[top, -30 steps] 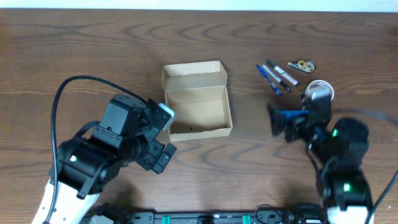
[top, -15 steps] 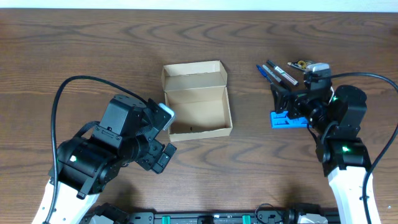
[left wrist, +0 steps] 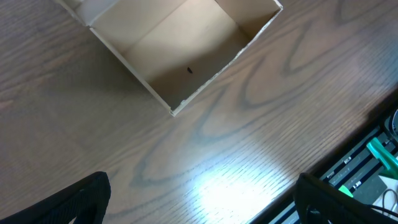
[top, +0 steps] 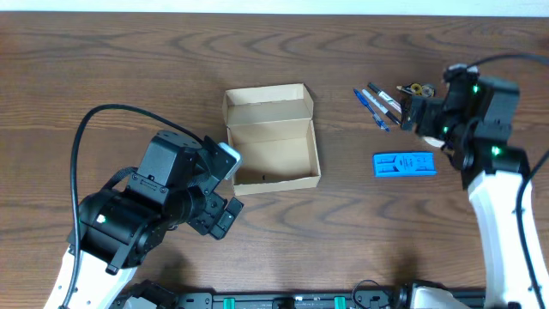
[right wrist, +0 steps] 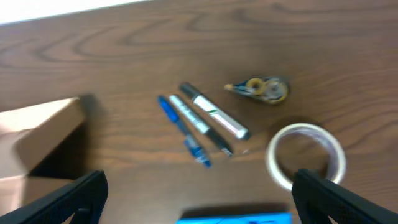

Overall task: Pack container
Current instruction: 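Reach the right gripper to the clear tape roll and grasp its rim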

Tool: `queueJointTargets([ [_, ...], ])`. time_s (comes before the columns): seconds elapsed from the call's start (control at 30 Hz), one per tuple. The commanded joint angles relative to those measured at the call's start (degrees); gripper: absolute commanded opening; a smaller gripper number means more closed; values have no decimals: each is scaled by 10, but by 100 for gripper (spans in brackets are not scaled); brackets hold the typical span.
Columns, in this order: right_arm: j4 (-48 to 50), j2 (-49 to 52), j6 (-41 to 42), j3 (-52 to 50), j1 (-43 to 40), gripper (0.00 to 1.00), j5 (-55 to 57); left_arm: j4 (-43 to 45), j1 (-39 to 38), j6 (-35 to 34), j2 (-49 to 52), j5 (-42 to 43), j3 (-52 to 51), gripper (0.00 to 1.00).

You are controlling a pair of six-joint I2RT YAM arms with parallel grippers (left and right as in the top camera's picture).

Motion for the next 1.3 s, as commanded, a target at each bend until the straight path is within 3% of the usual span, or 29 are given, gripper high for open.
queueJointTargets([
  [0.0,-12,44,-37,38,-3,99,43,-2,0,-7,-2,4,1,95],
  [0.1,-28,73,-18,52,-2,97,43,-2,0,-7,-2,4,1,95],
  [0.33,-83,90,175,59,-1,99,37,-2,0,-7,-2,4,1,95],
  [0.77,-42,98,172,59,-2,99,82,-2,0,-7,-2,4,1,95],
  [1.27,22,226,192,60,-30,96,132,-2,0,-7,-2,4,1,95],
])
